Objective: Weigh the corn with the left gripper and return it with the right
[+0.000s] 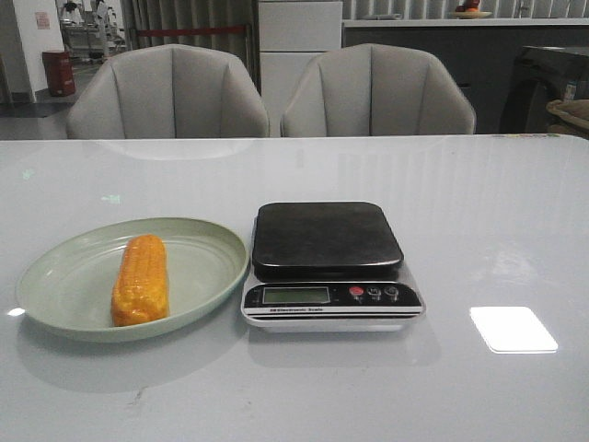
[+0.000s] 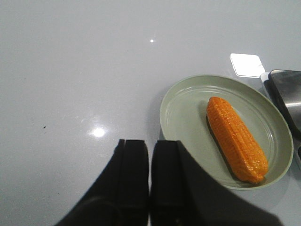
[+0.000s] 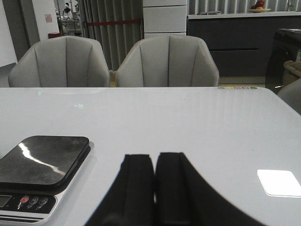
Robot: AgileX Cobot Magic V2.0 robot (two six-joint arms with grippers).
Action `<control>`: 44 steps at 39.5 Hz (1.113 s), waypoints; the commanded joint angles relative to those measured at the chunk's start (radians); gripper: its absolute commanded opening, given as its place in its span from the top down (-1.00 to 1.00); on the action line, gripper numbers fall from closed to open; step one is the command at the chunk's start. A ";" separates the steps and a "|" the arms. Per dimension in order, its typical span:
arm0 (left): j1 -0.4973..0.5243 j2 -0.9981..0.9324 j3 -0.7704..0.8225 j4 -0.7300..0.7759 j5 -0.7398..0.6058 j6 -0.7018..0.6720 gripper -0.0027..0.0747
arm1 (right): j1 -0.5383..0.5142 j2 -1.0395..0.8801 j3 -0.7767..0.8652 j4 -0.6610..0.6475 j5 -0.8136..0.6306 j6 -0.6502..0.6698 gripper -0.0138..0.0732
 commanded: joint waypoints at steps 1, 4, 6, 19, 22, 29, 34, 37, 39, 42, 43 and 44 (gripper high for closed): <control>-0.006 0.036 -0.054 0.000 -0.079 -0.001 0.63 | -0.005 -0.020 0.010 -0.014 -0.083 -0.011 0.32; -0.006 0.050 -0.065 0.007 -0.079 -0.001 0.63 | -0.005 -0.020 0.010 -0.014 -0.083 -0.011 0.32; -0.006 0.063 -0.076 0.018 -0.076 -0.001 0.63 | -0.005 -0.020 0.010 -0.014 -0.083 -0.011 0.32; -0.035 0.181 -0.170 0.033 -0.050 -0.001 -0.32 | -0.005 -0.020 0.010 -0.014 -0.083 -0.011 0.32; -0.048 0.225 -0.194 0.033 -0.050 -0.001 -0.47 | -0.005 -0.020 0.010 -0.014 -0.083 -0.011 0.32; -0.123 0.353 -0.269 -0.002 -0.073 -0.001 -0.51 | -0.005 -0.020 0.010 -0.014 -0.083 -0.011 0.32; -0.221 0.464 -0.327 -0.018 -0.091 -0.001 -0.51 | -0.005 -0.020 0.010 -0.014 -0.083 -0.011 0.32; -0.272 0.536 -0.363 -0.018 -0.098 -0.012 -0.51 | -0.005 -0.020 0.010 -0.014 -0.083 -0.011 0.32; -0.294 0.581 -0.385 -0.020 -0.098 -0.020 -0.51 | -0.005 -0.020 0.010 -0.014 -0.083 -0.011 0.32; -0.316 0.642 -0.411 -0.020 -0.102 -0.032 -0.51 | -0.005 -0.020 0.010 -0.014 -0.083 -0.011 0.32; -0.319 0.672 -0.420 -0.020 -0.105 -0.032 -0.51 | -0.005 -0.020 0.010 -0.014 -0.083 -0.011 0.32; -0.319 0.690 -0.423 -0.021 -0.110 -0.032 -0.51 | -0.005 -0.020 0.010 -0.014 -0.083 -0.011 0.32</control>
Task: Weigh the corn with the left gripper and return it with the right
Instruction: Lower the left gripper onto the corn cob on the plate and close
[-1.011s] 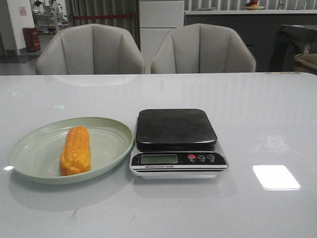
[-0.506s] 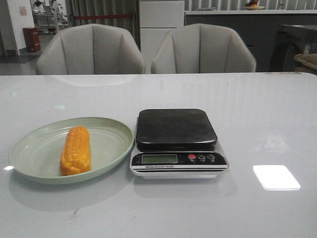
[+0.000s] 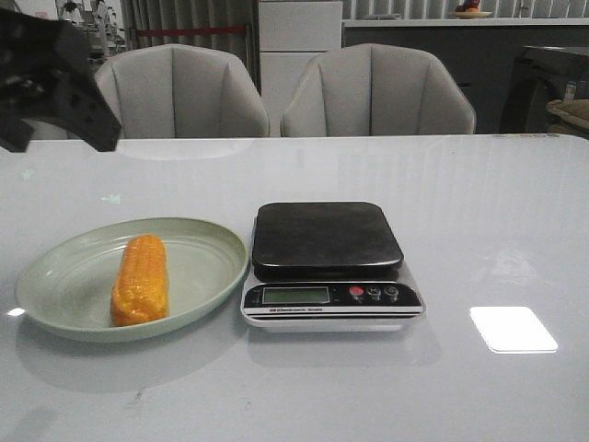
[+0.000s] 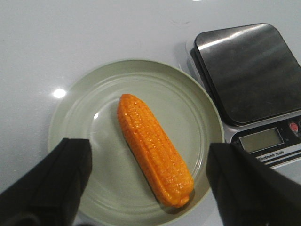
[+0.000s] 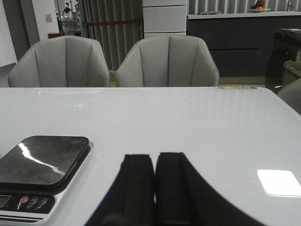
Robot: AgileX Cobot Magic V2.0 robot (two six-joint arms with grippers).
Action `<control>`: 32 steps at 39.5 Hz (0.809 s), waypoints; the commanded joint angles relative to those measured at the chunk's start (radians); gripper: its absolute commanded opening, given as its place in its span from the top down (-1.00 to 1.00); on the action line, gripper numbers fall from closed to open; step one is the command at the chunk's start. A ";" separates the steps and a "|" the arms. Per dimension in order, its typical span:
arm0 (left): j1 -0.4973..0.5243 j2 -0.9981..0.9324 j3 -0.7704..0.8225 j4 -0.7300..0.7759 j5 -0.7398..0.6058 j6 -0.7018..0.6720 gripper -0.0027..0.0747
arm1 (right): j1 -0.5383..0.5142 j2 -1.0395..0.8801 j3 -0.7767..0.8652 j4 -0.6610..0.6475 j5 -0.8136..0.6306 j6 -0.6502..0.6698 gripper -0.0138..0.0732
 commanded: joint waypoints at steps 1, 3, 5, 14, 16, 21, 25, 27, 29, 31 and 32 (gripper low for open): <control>-0.015 0.060 -0.054 -0.017 -0.069 -0.022 -0.51 | -0.005 -0.020 0.010 -0.014 -0.083 -0.011 0.32; -0.015 0.093 -0.060 -0.026 -0.069 -0.024 -0.51 | -0.005 -0.020 0.010 -0.014 -0.083 -0.011 0.32; -0.015 0.133 -0.067 -0.046 -0.069 -0.024 -0.51 | -0.005 -0.020 0.010 -0.014 -0.083 -0.011 0.32; -0.047 0.255 -0.096 -0.085 -0.069 -0.024 -0.51 | -0.005 -0.020 0.010 -0.014 -0.083 -0.011 0.32; -0.056 0.283 -0.106 -0.085 -0.070 -0.024 -0.51 | -0.005 -0.020 0.010 -0.014 -0.083 -0.011 0.32; -0.061 0.350 -0.126 -0.104 -0.058 -0.024 -0.50 | -0.005 -0.020 0.010 -0.014 -0.083 -0.011 0.32; -0.061 0.403 -0.138 -0.115 -0.045 -0.024 -0.37 | -0.005 -0.020 0.010 -0.014 -0.083 -0.011 0.32; -0.061 0.421 -0.145 -0.115 -0.030 -0.024 -0.24 | -0.005 -0.020 0.010 -0.014 -0.083 -0.011 0.32; -0.061 0.429 -0.152 -0.115 -0.028 -0.024 -0.05 | -0.005 -0.020 0.010 -0.014 -0.083 -0.011 0.32; -0.061 0.431 -0.162 -0.115 -0.025 -0.024 0.19 | -0.005 -0.020 0.010 -0.014 -0.083 -0.011 0.32; -0.061 0.431 -0.168 -0.115 -0.025 -0.024 0.29 | -0.005 -0.020 0.010 -0.014 -0.083 -0.011 0.32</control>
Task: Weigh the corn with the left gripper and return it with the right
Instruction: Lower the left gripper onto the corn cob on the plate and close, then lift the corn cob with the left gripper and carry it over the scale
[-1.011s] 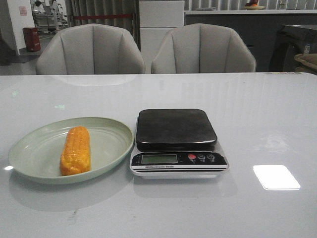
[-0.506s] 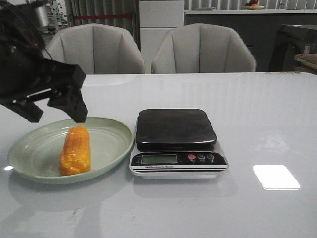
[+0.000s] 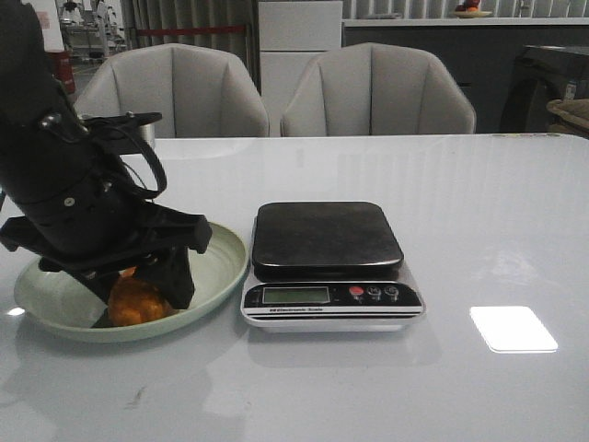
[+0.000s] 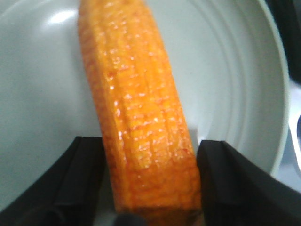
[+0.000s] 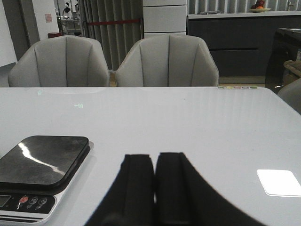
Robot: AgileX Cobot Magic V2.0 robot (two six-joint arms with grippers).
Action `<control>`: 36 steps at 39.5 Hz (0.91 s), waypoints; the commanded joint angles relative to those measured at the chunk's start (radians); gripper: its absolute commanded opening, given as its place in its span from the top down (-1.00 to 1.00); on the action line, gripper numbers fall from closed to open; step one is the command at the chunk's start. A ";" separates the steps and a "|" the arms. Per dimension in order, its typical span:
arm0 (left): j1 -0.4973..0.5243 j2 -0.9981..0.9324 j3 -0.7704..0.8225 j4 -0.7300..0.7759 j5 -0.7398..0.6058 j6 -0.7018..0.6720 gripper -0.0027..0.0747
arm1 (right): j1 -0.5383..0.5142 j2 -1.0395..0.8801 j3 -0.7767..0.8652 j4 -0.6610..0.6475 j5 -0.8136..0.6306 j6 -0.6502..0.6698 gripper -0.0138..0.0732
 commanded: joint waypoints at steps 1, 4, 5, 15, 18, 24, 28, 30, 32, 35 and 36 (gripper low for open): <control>-0.005 -0.039 -0.052 -0.012 -0.025 -0.007 0.44 | -0.005 -0.020 0.010 -0.014 -0.083 -0.011 0.32; -0.005 -0.046 -0.091 -0.012 -0.009 -0.007 0.65 | -0.005 -0.020 0.010 -0.014 -0.083 -0.011 0.32; -0.005 -0.048 -0.105 -0.012 -0.002 -0.007 0.62 | -0.005 -0.020 0.010 -0.014 -0.083 -0.011 0.32; -0.051 -0.052 -0.255 -0.031 0.007 -0.007 0.61 | -0.005 -0.020 0.010 -0.014 -0.083 -0.011 0.32; -0.085 -0.052 -0.273 -0.065 -0.017 -0.007 0.61 | -0.005 -0.020 0.010 -0.014 -0.083 -0.011 0.32; -0.153 -0.048 -0.279 -0.065 -0.098 -0.007 0.61 | -0.005 -0.020 0.010 -0.014 -0.083 -0.011 0.32; -0.178 -0.046 -0.279 -0.077 -0.145 -0.007 0.60 | -0.005 -0.020 0.010 -0.014 -0.083 -0.011 0.32; -0.185 -0.044 -0.279 -0.102 -0.164 -0.007 0.60 | -0.005 -0.020 0.010 -0.014 -0.083 -0.011 0.32; -0.187 -0.038 -0.279 -0.123 -0.187 -0.007 0.60 | -0.005 -0.020 0.010 -0.014 -0.083 -0.011 0.32; -0.187 -0.026 -0.279 -0.128 -0.199 -0.007 0.55 | -0.005 -0.020 0.010 -0.014 -0.083 -0.011 0.32; -0.187 -0.018 -0.279 -0.128 -0.199 -0.007 0.51 | -0.005 -0.020 0.010 -0.014 -0.083 -0.011 0.32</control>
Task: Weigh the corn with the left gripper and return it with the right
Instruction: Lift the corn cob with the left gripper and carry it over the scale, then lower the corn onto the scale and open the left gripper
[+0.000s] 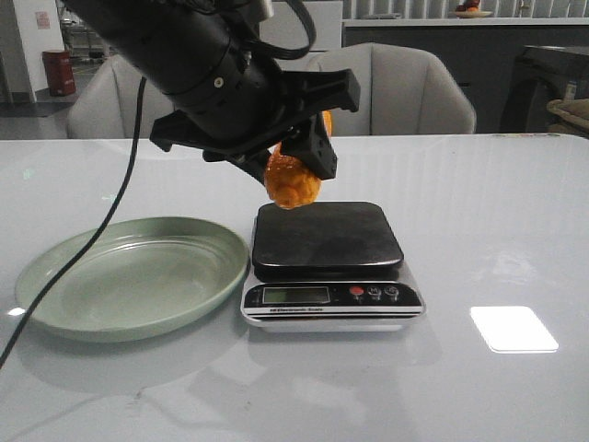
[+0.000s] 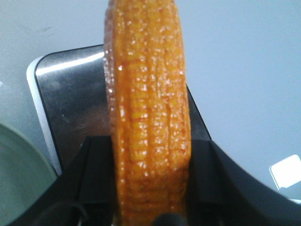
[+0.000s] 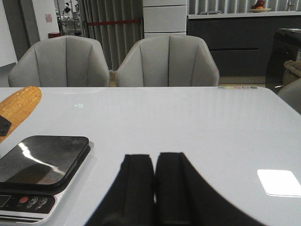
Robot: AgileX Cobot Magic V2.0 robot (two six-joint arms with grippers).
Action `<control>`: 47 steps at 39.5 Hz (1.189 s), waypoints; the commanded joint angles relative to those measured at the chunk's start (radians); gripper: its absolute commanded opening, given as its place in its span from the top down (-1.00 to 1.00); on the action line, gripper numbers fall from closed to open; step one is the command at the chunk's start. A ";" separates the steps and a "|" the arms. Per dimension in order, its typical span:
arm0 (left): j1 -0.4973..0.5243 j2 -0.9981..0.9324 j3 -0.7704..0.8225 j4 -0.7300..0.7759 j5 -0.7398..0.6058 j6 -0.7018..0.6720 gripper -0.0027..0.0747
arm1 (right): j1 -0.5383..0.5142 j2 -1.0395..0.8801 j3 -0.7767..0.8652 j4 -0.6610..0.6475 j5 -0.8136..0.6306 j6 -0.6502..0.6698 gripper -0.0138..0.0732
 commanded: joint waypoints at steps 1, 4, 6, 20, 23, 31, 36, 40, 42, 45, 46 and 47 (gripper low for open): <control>-0.006 -0.026 -0.033 -0.024 -0.076 -0.007 0.48 | -0.005 -0.020 0.010 -0.014 -0.083 -0.011 0.32; -0.006 -0.003 -0.035 -0.056 -0.076 -0.007 0.35 | -0.005 -0.020 0.010 -0.014 -0.083 -0.011 0.32; -0.006 0.014 -0.039 -0.077 -0.076 -0.007 0.25 | -0.005 -0.020 0.010 -0.014 -0.083 -0.011 0.32; -0.042 0.079 -0.106 -0.084 -0.063 -0.007 -0.22 | -0.005 -0.020 0.010 -0.014 -0.083 -0.011 0.32; -0.046 0.079 -0.110 -0.084 -0.066 -0.007 -0.21 | -0.005 -0.020 0.010 -0.014 -0.083 -0.011 0.32; -0.044 0.079 -0.110 -0.084 -0.052 -0.007 -0.21 | 0.013 -0.020 0.010 -0.014 -0.083 -0.011 0.32; -0.042 0.075 -0.110 -0.084 -0.027 -0.007 -0.21 | 0.025 -0.020 0.010 -0.014 -0.083 -0.011 0.32; -0.035 0.068 -0.111 -0.078 -0.002 -0.007 -0.21 | 0.025 -0.020 0.010 -0.014 -0.083 -0.011 0.32; -0.027 0.054 -0.111 -0.055 0.011 -0.005 -0.21 | 0.025 -0.020 0.010 -0.014 -0.083 -0.011 0.32; -0.009 0.015 -0.111 -0.003 0.024 -0.005 -0.21 | 0.025 -0.020 0.010 -0.014 -0.083 -0.011 0.32; 0.001 0.001 -0.111 0.002 0.029 -0.005 -0.21 | 0.025 -0.020 0.010 -0.014 -0.083 -0.011 0.32; 0.010 -0.018 -0.111 0.002 0.037 -0.005 -0.21 | 0.025 -0.020 0.010 -0.014 -0.083 -0.011 0.32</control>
